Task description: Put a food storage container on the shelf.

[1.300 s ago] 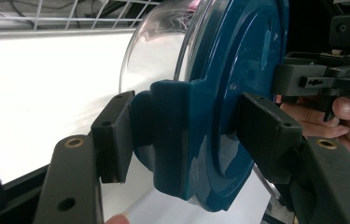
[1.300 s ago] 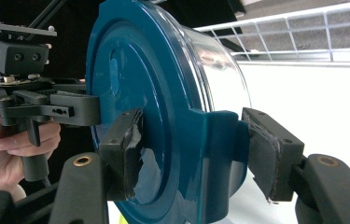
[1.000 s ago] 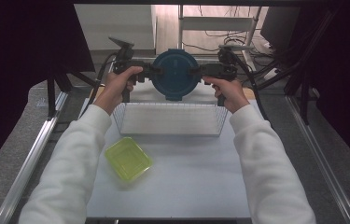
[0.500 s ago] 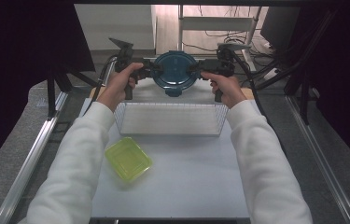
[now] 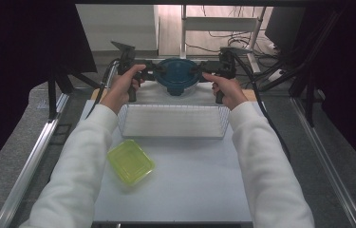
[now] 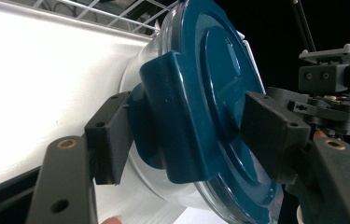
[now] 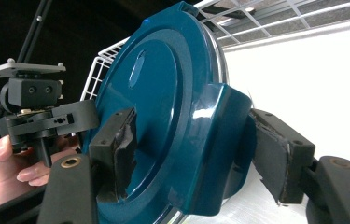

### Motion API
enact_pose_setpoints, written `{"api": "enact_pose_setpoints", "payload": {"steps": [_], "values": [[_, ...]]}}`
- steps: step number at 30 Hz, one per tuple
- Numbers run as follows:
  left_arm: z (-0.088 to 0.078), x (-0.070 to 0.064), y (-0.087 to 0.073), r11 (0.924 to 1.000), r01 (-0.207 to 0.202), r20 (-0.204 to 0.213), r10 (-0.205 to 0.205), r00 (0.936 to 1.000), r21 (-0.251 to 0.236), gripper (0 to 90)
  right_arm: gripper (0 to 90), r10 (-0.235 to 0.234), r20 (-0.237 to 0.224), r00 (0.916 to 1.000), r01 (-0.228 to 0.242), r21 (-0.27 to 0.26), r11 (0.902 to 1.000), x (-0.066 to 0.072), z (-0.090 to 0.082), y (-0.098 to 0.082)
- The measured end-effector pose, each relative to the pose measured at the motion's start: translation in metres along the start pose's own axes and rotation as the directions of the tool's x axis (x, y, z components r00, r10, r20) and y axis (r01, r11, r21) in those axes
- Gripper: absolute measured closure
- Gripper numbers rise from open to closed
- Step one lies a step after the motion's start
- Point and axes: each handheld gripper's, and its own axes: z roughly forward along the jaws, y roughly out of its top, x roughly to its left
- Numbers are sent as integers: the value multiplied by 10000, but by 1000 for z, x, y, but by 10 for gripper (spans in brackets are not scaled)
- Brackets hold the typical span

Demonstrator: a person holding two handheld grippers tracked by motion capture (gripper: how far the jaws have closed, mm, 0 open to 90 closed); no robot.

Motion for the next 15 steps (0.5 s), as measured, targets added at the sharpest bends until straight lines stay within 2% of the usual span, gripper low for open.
{"api": "enact_pose_setpoints", "payload": {"steps": [4,6,9,11,13,15], "values": [[0,0,-1,9999,-130,-3,130,9999,-102,354,333,0,92,10000,1,-115,9999,2,0,-1],[1,-2,-2,9985,-398,-235,390,9990,-370,343,313,-74,205,9998,79,-248,9997,4,1,-3],[-1,-5,-3,9941,-847,-630,805,9948,-675,245,258,-555,637,9964,599,-697,9958,7,0,-6],[-6,-9,-5,9867,-1363,-1173,1256,9851,-885,186,232,-750,864,9934,835,-984,9916,9,-4,-7],[-13,-13,-6,9763,-1885,-1472,1720,9740,-1064,161,228,-1179,1021,9878,1297,-1172,9846,10,-9,-8],[-20,-19,-10,9651,-2380,-1513,2206,9636,-1090,159,230,-1504,901,9845,1611,-1263,9788,13,-14,-10]]}}
